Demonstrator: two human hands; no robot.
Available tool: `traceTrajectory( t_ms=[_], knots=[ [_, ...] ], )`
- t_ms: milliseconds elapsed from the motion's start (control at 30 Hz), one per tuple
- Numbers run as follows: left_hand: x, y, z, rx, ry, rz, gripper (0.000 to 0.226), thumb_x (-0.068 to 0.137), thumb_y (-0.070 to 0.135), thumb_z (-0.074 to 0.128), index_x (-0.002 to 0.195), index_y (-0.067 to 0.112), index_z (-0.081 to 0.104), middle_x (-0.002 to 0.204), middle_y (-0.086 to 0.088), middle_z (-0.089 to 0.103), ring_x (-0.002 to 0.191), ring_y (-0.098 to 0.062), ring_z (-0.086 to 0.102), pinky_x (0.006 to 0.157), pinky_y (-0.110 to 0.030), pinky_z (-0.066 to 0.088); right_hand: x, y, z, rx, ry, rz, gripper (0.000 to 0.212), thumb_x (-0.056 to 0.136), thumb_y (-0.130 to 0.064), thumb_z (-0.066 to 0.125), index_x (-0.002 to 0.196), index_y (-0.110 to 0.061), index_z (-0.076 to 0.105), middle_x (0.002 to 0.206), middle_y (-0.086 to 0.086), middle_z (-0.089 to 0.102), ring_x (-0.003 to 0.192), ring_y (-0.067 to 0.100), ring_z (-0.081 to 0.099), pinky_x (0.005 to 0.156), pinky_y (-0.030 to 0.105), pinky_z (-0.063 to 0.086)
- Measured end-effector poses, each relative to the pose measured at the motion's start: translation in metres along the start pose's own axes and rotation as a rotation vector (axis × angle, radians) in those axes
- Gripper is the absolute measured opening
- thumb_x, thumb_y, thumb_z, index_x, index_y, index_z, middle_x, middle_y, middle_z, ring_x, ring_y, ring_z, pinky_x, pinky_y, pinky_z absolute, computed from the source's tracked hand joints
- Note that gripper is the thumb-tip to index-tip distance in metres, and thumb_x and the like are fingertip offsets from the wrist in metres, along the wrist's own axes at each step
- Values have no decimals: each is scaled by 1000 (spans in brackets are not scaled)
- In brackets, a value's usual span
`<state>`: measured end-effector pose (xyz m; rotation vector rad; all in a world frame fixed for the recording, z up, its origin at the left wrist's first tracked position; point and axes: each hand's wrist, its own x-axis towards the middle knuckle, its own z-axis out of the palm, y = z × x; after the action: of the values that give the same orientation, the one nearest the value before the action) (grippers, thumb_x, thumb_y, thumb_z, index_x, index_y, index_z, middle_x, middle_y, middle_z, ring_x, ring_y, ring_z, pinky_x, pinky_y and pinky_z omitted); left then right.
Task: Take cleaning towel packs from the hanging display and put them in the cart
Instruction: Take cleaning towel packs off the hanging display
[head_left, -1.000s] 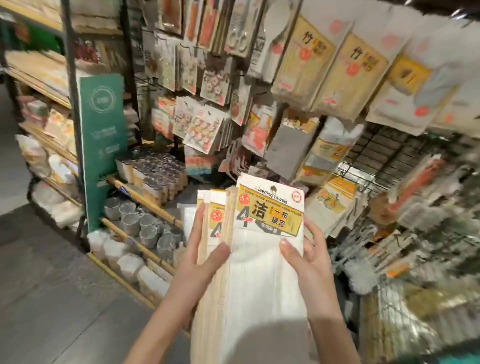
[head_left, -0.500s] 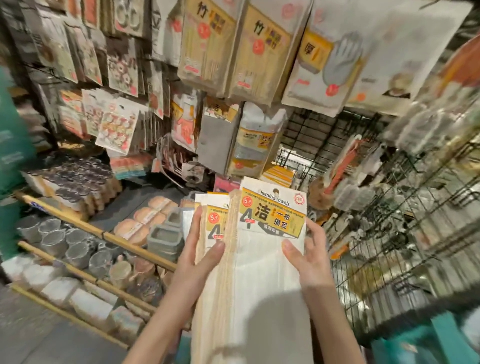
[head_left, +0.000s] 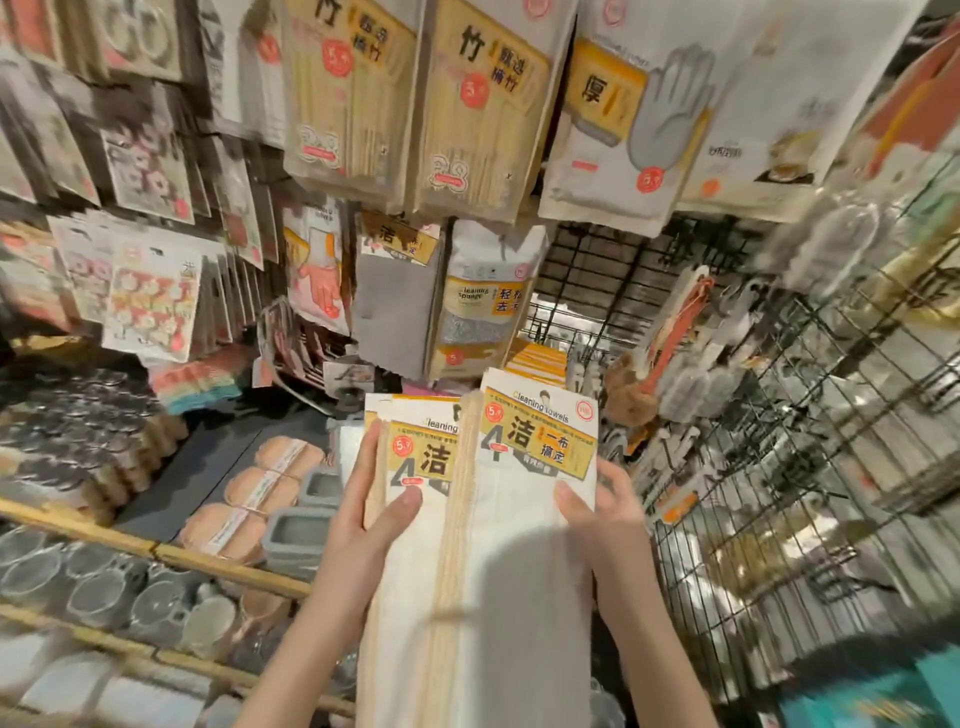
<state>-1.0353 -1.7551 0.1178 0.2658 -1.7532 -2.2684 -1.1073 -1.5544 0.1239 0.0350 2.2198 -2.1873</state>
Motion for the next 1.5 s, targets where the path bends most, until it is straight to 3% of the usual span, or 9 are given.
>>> traceTrajectory(
  t_ms=[100,200,300,400,533,633,733,833,1500],
  knots=[
    [20,-1,-6,-1,28,35,67,81,27,70,124,66,37,142,27,41,129,2,42,108,-34,35,16,5,0,-80,70,-5,29,87,-3,61,113,-15,57,81,-26,67,75,-9,63,60,10,45],
    [35,-3,-12,-4,41,32,64,86,19,60,125,63,36,142,27,41,123,12,44,93,-14,42,33,22,-4,-63,138,35,33,87,-6,62,118,-15,54,99,-7,70,97,14,65,72,26,49],
    [49,-4,-21,34,60,35,63,88,18,59,124,65,35,144,25,39,129,6,39,103,-26,36,49,41,-7,-50,200,74,34,88,-4,61,118,-17,53,107,2,66,98,18,63,80,32,49],
    [63,-5,-29,57,109,33,65,87,18,63,120,67,36,141,22,45,130,-5,43,105,-34,36,67,65,-6,-85,208,91,39,85,-1,60,119,-20,53,112,8,64,93,18,62,69,28,47],
    [74,-4,-25,34,180,21,61,90,17,58,116,68,38,126,26,56,119,-3,53,95,-30,42,96,91,0,-166,202,161,50,81,-8,65,98,-53,51,109,9,65,94,27,65,77,43,54],
    [83,-7,-20,27,190,16,61,91,14,55,128,59,36,113,34,60,108,10,55,80,-15,45,120,103,3,-120,189,198,42,79,-15,67,104,-45,52,117,8,62,102,25,63,88,47,53],
    [89,-11,-22,23,170,-13,64,88,22,63,131,61,37,130,25,55,122,-6,52,97,-34,42,143,113,2,-83,203,214,43,79,-17,68,116,-32,52,119,5,61,106,24,61,93,51,49],
    [92,-15,-22,14,167,-34,63,87,23,62,125,67,38,132,21,55,123,-14,53,104,-49,38,163,118,2,-95,211,216,45,82,-14,68,122,-23,50,119,5,61,107,23,60,95,50,48],
    [114,-31,-15,34,173,-13,66,82,28,63,133,60,35,138,22,49,130,-14,45,109,-49,30,206,146,15,-138,297,232,33,85,-1,61,111,-18,49,102,-1,59,94,19,57,79,33,46]
  ],
)
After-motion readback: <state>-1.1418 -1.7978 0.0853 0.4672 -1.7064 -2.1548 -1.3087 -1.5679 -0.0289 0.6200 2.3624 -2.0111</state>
